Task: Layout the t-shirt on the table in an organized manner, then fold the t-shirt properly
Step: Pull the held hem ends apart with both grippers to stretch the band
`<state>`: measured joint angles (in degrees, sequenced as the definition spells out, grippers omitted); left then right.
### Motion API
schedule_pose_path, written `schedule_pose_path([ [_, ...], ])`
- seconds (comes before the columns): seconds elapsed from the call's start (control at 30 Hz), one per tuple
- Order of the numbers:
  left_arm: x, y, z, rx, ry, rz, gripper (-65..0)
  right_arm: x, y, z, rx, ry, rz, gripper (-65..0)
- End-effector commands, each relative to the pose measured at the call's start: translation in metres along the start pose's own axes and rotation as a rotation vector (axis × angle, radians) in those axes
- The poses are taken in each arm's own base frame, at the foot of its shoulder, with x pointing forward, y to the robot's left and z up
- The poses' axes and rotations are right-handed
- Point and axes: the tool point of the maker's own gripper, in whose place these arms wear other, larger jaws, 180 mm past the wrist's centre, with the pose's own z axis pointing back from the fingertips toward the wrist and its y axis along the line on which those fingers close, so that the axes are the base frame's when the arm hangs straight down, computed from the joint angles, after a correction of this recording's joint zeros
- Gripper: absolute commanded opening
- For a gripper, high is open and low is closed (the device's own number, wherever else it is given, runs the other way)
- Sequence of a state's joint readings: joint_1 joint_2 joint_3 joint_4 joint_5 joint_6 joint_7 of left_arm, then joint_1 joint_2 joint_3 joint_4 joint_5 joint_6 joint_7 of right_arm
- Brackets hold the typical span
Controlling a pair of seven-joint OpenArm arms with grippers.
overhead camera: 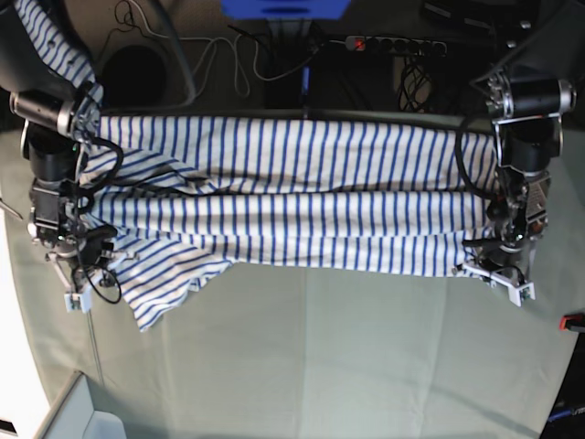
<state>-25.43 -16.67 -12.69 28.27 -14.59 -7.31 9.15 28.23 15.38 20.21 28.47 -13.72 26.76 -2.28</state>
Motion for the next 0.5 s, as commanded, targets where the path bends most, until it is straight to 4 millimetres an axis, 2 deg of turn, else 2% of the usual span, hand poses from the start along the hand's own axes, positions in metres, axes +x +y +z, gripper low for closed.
schedule_pose_path([
  [0.0,0.0217,0.0085,0.0005,0.018,-0.045,-0.005,-65.0,0.0380,-0.0123,0.0027,-0.019,-0.092,0.015,-65.0],
  [0.07,0.0217,0.0085,0.0005,0.018,-0.045,-0.005,-65.0,0.0415,-0.0126,0.0033,-0.020,-0.098,0.022,-59.3],
  [0.2,0.0136,0.0120,0.0017,0.024,-0.034,-0.004,-65.0,0.0410,-0.0125,0.0032,-0.020,-0.097,0.021,-40.9],
  [0.27,0.0121,0.0126,0.0020,0.024,-0.033,-0.004,-65.0,0.0382,-0.0118,0.0029,-0.018,-0.090,0.022,-33.9],
  [0.33,0.0121,0.0126,0.0020,0.024,-0.033,-0.004,-65.0,0.0377,-0.0117,0.0027,-0.018,-0.089,0.021,-30.2],
  [0.47,0.0123,0.0119,0.0019,0.023,-0.034,-0.003,-65.0,0.0331,-0.0109,0.0022,-0.015,-0.078,0.017,-29.9],
])
